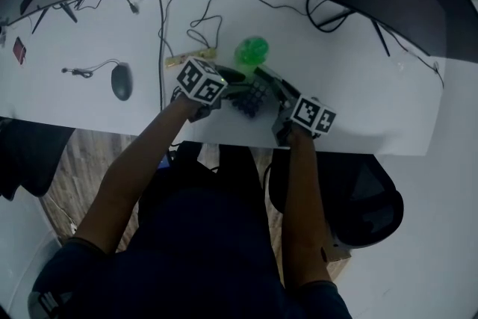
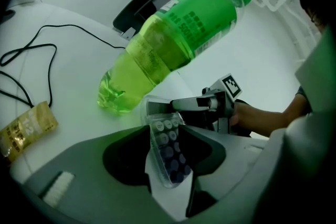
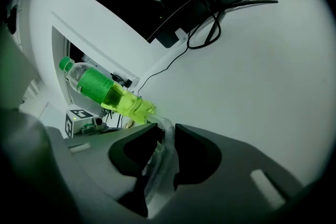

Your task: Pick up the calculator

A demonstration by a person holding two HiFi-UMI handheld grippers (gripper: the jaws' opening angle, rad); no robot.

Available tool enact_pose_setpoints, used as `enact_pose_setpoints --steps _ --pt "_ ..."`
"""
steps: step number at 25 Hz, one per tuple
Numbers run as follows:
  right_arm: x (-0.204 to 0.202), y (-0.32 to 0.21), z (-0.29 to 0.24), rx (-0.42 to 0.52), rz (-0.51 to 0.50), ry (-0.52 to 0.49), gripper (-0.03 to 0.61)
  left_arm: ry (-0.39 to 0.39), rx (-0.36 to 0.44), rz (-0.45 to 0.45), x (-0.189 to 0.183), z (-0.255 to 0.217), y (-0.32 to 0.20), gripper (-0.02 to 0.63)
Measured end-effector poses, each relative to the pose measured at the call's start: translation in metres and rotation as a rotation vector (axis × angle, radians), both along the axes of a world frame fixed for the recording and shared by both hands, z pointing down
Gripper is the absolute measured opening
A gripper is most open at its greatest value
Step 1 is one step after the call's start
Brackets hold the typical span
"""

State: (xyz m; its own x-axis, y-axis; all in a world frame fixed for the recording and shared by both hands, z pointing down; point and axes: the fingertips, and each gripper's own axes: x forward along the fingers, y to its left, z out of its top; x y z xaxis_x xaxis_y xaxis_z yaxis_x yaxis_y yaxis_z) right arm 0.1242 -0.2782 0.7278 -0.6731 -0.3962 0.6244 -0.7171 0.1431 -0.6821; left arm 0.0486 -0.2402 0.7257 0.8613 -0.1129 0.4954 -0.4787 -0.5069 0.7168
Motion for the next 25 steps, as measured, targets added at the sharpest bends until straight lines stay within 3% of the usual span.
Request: enact_pose_setpoints --steps 9,11,13,16,21,25 --pt "-0.011 0.017 -0.025 0.036 0.004 -0.028 0.105 0.031 0.051 -0.035 -0.009 -0.019 0.0 0.164" --pt "-0.018 0.021 -0.031 0.045 -0.001 -0.033 0.101 0.093 0.053 -0.026 -0.004 -0.034 0.004 0.103" --pt "-0.025 0.025 -0.034 0.05 -0.002 -0.029 0.097 0.12 0.068 0.002 0.003 -0.044 0.011 0.092" --pt "-0.029 0.029 -0.036 0.052 0.009 -0.023 0.095 0.077 0.111 0.002 -0.001 -0.045 0.013 0.106" --pt "-0.034 0.037 -0.048 0.083 -0.023 -0.003 0.093 0.038 0.146 -0.118 -0.036 -0.045 -0.001 0.119" --pt "-0.035 0.041 -0.057 0.117 -0.024 0.008 0.092 0.02 0.154 -0.151 -0.055 -0.043 -0.004 0.15"
